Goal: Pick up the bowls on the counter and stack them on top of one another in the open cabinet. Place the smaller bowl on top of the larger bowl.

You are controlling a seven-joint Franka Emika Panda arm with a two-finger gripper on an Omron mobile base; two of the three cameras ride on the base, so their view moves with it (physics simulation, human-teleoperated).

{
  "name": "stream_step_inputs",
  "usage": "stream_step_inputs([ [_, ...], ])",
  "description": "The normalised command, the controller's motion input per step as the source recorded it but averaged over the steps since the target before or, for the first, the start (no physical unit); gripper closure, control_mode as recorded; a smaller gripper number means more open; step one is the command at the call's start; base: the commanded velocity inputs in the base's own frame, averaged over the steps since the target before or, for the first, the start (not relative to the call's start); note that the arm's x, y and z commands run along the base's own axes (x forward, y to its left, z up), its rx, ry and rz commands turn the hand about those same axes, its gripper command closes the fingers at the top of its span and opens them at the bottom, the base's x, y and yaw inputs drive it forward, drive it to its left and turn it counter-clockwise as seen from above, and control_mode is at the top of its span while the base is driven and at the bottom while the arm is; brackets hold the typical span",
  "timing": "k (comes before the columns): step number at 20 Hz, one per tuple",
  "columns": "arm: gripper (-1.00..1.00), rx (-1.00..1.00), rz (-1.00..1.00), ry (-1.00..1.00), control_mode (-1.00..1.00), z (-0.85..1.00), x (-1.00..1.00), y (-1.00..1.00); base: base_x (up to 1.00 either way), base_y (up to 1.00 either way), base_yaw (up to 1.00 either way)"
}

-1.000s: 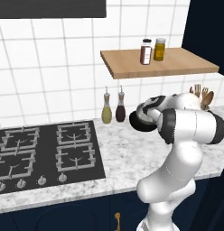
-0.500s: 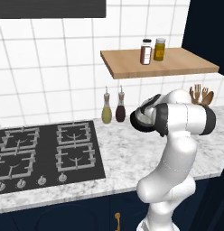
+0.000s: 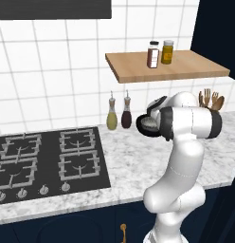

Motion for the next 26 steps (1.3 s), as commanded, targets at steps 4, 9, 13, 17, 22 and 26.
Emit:
stream_step_inputs([
  [4,-1.0,0.01,0.0,-0.05,-1.0,0.21,0.0,0.01,0.0,0.0,0.0],
  [9,-1.0,0.0,0.0,0.0,-1.0,0.32,-0.18,-0.2,0.0,0.0,0.0],
  [13,-1.0,0.0,0.0,0.09,-1.0,0.0,-0.11,-0.19,0.0,0.0,0.0],
  [17,-1.0,0.0,0.05,0.09,-1.0,-0.14,0.02,0.0,0.0,0.0,0.0],
  [22,-1.0,0.0,0.06,0.06,-1.0,-0.32,0.02,0.0,0.0,0.0,0.0],
  [26,-1.0,0.0,0.02,0.0,-1.0,-0.31,0.14,0.01,0.0,0.0,0.0],
])
